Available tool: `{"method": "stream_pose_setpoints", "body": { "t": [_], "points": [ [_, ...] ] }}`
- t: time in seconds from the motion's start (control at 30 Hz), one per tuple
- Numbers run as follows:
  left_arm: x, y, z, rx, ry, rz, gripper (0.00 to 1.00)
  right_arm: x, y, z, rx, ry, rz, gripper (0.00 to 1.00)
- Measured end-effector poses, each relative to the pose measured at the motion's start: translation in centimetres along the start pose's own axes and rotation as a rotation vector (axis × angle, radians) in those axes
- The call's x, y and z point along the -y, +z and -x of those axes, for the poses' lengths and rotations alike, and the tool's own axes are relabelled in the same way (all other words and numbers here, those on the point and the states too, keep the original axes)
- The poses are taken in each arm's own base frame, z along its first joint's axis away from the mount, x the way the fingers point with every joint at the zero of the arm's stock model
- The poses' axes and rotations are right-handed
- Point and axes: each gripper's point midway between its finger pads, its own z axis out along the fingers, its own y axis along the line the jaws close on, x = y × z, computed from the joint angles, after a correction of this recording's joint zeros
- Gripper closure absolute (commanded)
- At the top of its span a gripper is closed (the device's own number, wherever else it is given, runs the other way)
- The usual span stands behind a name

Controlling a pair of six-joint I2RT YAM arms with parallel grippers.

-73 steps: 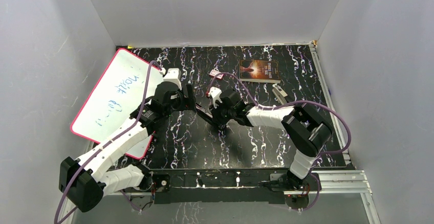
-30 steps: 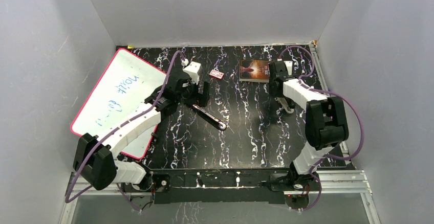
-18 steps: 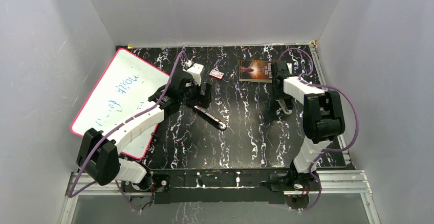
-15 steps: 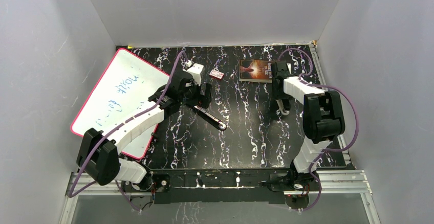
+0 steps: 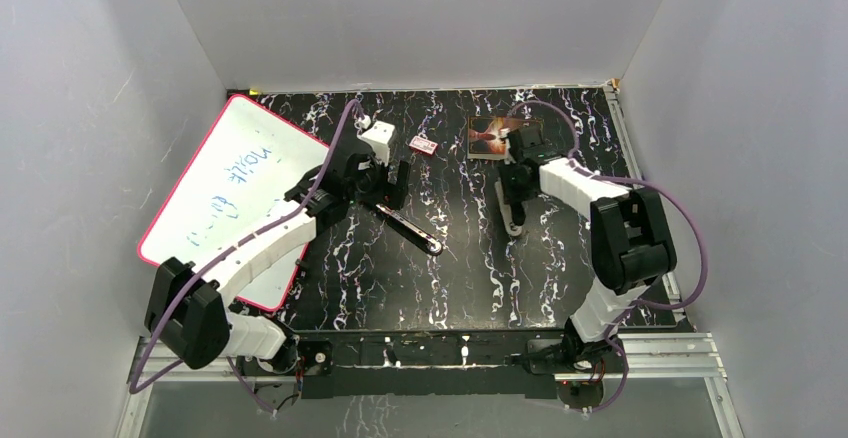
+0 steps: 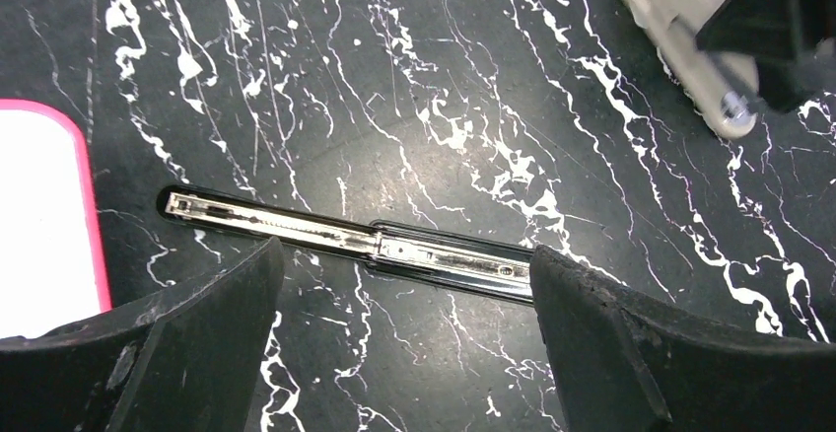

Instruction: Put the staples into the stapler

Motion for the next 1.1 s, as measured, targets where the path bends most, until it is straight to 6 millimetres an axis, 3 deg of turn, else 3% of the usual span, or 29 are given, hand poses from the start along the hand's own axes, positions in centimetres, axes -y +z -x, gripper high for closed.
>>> {"method": "stream_pose_setpoints", "body": {
  "t": [0.27,0.37,0.43,0.7,0.9,1.0,1.1],
  "points": [
    [-0.5,-2.1,1.0,0.091,0.091,-0.006,0.06,-11.1,-0.1,-0.8,0.008,-0.395,0.211,0.73],
    [-0.7,-2.9,0.8,0.111,0.128,-0.007,0.06,-13.8,-0.2,-0.8,0.023,-0.491,0.272,0.63],
    [-0.8,-3.2,0.8,0.127,0.15,-0.012,0.06,-14.6,-0.3,-1.0,0.026,-0.528,0.294,0.53],
    [-0.1,-3.7,-0.6,0.144,0.288,-0.089,0.05,-15.6,-1.0,-0.8,0.068,-0.55,0.347,0.31],
    [2.5,-3.5,-1.8,0.159,0.501,-0.284,0.08,-14.8,-5.9,0.3,0.239,-0.419,0.388,0.31],
    [4.5,-2.9,-2.6,0.162,0.623,-0.43,0.11,-12.9,-8.4,2.1,0.369,-0.242,0.389,0.31],
    [6.4,-1.7,-3.3,0.166,0.743,-0.566,0.11,-9.5,-9.3,2.8,0.437,-0.022,0.36,0.31]
  ]
}}
